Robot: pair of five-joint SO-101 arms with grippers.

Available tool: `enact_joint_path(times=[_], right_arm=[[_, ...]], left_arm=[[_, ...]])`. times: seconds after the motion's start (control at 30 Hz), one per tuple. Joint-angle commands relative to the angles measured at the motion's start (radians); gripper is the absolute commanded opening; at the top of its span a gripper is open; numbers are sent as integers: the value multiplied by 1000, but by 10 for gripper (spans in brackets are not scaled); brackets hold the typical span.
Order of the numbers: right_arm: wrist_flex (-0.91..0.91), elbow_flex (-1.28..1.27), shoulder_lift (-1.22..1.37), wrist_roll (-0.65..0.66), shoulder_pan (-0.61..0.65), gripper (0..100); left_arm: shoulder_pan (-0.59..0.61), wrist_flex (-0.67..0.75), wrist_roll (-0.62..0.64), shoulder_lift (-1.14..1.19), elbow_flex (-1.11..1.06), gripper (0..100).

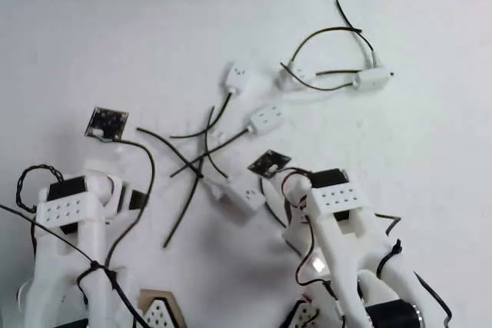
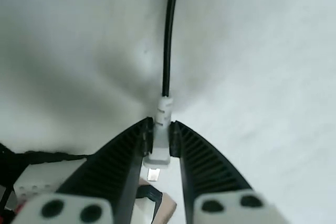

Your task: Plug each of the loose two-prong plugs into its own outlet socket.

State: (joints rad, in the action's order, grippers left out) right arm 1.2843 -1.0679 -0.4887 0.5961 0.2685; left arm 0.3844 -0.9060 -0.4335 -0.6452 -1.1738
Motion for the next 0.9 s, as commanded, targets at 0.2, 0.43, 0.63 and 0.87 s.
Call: enact_joint_path(times=[0.2, 0.43, 0.63, 0.87], right_arm=[[16, 34, 2, 11, -12, 57], [13, 31, 4, 11, -12, 65], [-24, 35, 108, 11, -12, 60], [-25, 71, 136, 9, -13, 21]], left_arm=[[5, 15, -2, -36, 11, 313], [5, 15, -2, -36, 11, 313], [5, 15, -2, -36, 11, 313], [7, 15, -2, -36, 9, 313]])
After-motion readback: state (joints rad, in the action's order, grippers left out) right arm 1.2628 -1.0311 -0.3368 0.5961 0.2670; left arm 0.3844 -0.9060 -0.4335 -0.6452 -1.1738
